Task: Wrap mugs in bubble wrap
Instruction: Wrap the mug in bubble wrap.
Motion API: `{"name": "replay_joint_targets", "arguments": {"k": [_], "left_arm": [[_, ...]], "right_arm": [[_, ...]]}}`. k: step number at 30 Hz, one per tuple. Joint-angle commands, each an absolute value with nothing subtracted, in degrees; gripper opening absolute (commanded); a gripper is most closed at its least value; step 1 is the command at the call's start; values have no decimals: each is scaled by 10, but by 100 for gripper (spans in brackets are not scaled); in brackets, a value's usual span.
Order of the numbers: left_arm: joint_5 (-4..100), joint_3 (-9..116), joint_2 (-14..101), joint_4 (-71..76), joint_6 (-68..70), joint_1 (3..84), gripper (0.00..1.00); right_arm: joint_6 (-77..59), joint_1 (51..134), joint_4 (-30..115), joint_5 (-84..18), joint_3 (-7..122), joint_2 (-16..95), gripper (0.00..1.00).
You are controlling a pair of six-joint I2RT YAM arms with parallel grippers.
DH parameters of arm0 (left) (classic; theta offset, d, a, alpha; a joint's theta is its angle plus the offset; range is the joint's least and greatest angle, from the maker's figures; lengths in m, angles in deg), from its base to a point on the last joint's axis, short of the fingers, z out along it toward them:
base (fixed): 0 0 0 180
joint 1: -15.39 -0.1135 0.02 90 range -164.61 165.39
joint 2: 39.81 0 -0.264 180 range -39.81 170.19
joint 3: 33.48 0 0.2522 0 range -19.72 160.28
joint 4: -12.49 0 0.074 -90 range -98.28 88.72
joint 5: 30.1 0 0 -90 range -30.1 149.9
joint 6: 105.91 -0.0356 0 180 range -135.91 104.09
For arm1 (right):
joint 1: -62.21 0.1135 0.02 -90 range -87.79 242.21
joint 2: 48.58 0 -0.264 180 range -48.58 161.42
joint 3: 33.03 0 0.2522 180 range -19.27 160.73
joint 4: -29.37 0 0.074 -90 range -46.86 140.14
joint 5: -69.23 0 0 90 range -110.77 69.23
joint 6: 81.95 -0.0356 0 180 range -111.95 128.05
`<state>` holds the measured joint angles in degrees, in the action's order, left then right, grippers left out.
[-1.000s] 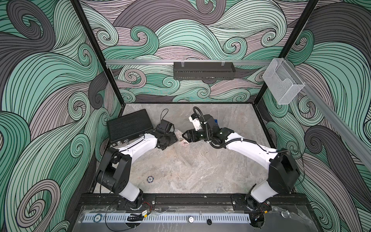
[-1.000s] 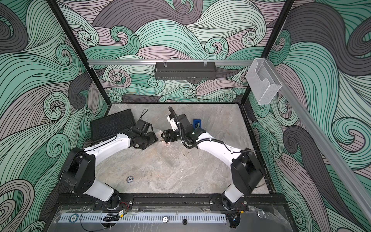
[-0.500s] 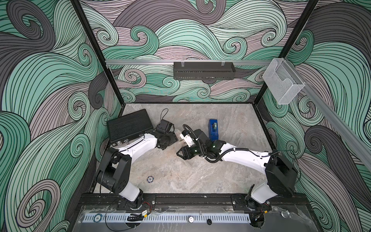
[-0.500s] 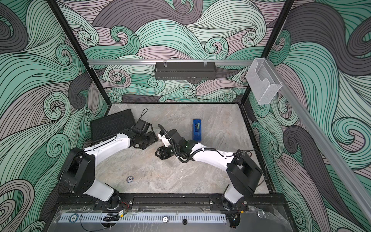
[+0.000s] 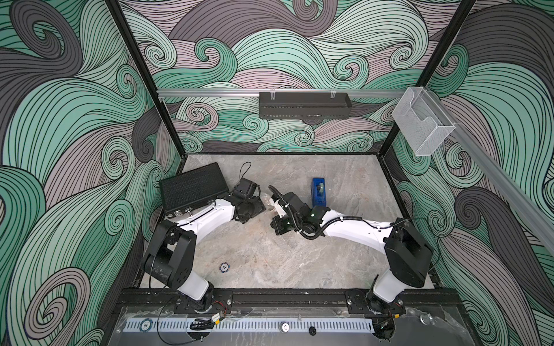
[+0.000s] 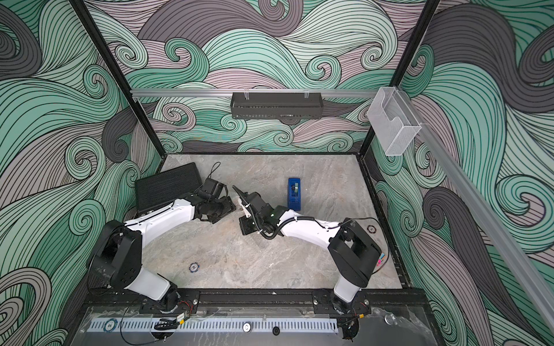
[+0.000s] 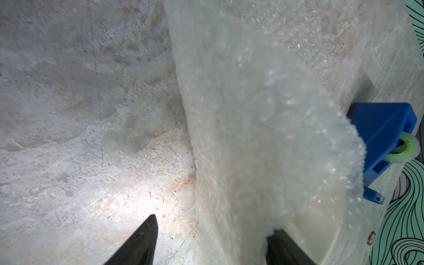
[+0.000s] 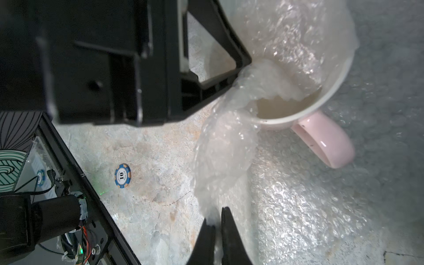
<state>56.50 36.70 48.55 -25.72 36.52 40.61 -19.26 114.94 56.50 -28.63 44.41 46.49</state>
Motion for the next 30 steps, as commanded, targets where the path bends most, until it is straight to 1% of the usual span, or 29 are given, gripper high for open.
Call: {"name": "replay_joint_targets", "arguments": {"k": [1, 4, 9, 10, 11, 13, 14, 15, 19, 21, 23, 27, 30], "left_arm": [[581, 364, 488, -281, 358, 394, 71], [584, 350, 481, -276, 360, 388, 71], [591, 345, 477, -281, 359, 386, 70], [592, 346, 479, -281, 359, 384, 70], [592, 347, 481, -280, 359, 384, 70], [580, 345, 480, -270, 359, 383, 70], [575, 345, 477, -267, 359, 383, 70], [571, 345, 474, -264, 360, 383, 70], [560, 351, 453, -262, 365, 383, 70], [557, 356, 449, -263, 365, 383, 70], [554, 361, 453, -263, 364, 383, 70], [550, 363, 467, -259, 365, 383, 70], [546, 364, 474, -258, 365, 383, 70]], "right_arm": [[-217, 1137, 574, -263, 422, 425, 7], [-235, 1123, 554, -271, 391, 410, 7], [-243, 1107, 563, -277, 381, 402, 7], [-243, 1102, 563, -285, 381, 402, 9], [-243, 1098, 561, -292, 381, 401, 17], [-236, 1092, 564, -301, 386, 400, 51], [-232, 1089, 570, -300, 390, 398, 57], [-224, 1086, 575, -299, 395, 392, 60], [-206, 1048, 603, -290, 424, 366, 70], [-203, 1015, 640, -277, 456, 373, 72], [-192, 993, 696, -260, 507, 405, 72], [-187, 980, 749, -251, 598, 490, 72], [-208, 978, 790, -207, 652, 557, 72]]}}
